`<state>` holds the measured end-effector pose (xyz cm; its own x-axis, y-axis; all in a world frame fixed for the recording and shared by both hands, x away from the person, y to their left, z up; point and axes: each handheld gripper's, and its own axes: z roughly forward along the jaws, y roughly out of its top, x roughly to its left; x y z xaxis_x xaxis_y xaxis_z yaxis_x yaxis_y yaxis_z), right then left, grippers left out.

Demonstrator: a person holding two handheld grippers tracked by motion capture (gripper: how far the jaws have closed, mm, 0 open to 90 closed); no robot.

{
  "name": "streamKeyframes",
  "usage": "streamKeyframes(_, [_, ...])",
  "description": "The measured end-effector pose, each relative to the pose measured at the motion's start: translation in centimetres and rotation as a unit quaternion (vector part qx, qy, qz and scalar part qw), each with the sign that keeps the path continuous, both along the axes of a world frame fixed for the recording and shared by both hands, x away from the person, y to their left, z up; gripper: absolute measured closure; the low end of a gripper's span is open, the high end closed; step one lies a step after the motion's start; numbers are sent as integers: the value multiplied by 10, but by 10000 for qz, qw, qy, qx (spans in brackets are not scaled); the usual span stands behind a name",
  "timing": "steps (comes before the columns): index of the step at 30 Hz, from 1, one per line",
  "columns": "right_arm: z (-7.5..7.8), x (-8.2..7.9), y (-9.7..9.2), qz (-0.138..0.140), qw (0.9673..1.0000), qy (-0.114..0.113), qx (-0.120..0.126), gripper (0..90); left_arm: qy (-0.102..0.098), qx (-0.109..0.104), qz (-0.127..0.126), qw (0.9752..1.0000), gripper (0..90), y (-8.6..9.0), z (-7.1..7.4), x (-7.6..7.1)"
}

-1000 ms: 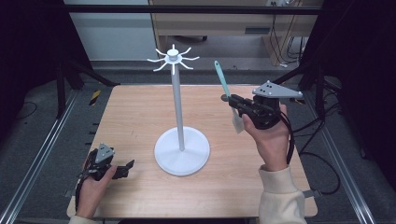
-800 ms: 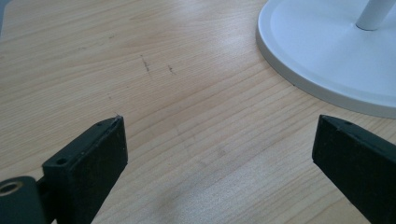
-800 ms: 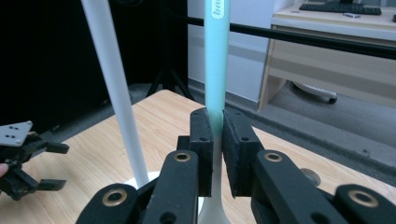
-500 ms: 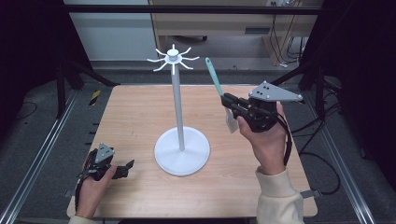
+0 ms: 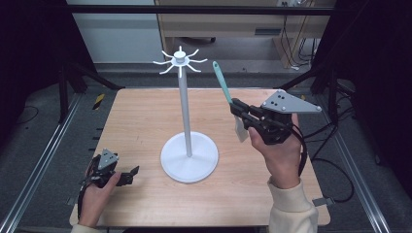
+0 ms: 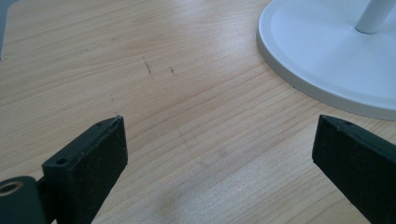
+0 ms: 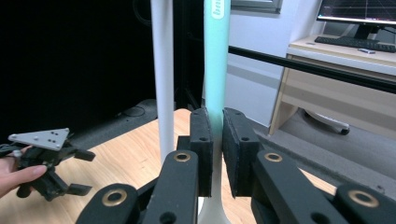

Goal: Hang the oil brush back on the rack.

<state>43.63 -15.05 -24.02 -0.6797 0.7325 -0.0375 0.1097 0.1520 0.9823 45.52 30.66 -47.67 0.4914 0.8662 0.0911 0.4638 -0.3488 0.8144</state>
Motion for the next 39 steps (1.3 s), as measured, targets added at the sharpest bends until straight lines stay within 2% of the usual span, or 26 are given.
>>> streamKeyframes(6, [1, -4, 7, 150, 9998, -85, -67, 831, -5, -3, -4, 10000, 29, 0, 0, 0])
streamKeyframes(14, [2, -7, 10, 204, 9997, -143, -83, 830, -12, 1, -10, 10000, 29, 0, 0, 0])
streamKeyframes(39, [3, -10, 16, 354, 9990, -161, -209, 830, 7, -11, -29, 10000, 29, 0, 0, 0])
